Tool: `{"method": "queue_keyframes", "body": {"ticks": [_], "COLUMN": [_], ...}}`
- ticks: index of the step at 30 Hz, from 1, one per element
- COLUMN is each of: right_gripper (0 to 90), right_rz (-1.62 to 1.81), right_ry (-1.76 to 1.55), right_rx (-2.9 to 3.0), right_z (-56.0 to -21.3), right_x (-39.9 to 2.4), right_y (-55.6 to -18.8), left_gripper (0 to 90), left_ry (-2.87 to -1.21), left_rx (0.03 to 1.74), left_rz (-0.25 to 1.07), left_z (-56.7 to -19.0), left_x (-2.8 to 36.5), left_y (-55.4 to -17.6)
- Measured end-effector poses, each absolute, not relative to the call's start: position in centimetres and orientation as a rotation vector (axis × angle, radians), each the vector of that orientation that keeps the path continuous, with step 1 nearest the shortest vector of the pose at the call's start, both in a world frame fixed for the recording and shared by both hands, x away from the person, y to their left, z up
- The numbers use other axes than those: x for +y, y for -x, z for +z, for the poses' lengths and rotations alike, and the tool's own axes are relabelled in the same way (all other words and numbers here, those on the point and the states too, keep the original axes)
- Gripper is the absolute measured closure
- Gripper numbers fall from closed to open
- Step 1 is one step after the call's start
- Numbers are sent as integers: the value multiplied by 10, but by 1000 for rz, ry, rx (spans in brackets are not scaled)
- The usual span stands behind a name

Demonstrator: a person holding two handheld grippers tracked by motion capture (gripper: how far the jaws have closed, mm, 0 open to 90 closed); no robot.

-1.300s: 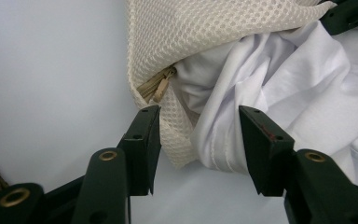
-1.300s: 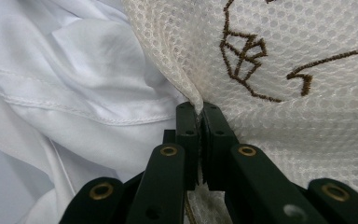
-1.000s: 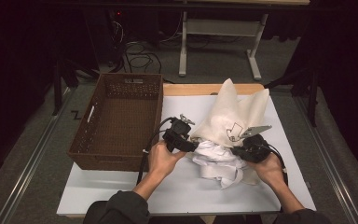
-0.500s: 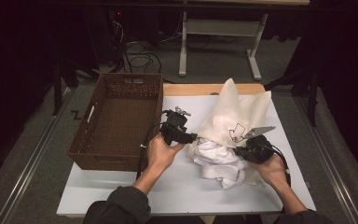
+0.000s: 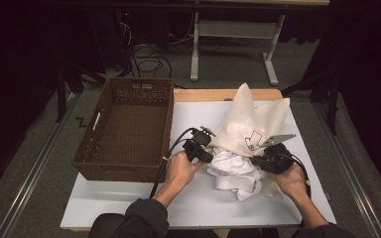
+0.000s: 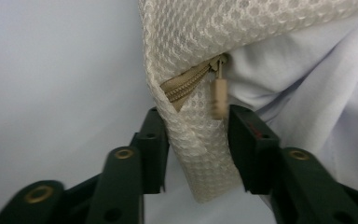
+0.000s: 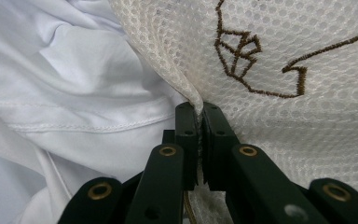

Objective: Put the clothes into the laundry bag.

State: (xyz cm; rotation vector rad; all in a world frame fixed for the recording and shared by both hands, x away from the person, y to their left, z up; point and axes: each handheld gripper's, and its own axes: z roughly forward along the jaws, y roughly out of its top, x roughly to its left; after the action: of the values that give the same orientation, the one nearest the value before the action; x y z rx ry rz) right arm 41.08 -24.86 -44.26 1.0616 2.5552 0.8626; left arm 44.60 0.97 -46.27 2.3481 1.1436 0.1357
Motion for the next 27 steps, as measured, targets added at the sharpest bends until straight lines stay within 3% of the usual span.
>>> {"method": "queue_keyframes", "body": {"ticks": [3, 6, 18, 27], "right_gripper": [869, 865, 845, 733], "right_rz": [861, 868, 787, 854], "right_ry": [-1062, -1070, -1032, -1009], "right_rx": [2556, 2552, 2560, 2508], "right_z": [-442, -442, -444, -425], "right_x": [-247, -245, -226, -226], "right_y": [-411, -412, -416, -403], "left_gripper": [790, 829, 838, 837], "left_ry": [-2345, -2346, -2281, -2277], "left_rx": [1126, 1111, 1045, 1047], "left_rz": [106, 102, 69, 57], "left_z": [-467, -468, -477, -483], "left_x": [14, 18, 40, 42], "left_y": [-442, -435, -407, -409]}}
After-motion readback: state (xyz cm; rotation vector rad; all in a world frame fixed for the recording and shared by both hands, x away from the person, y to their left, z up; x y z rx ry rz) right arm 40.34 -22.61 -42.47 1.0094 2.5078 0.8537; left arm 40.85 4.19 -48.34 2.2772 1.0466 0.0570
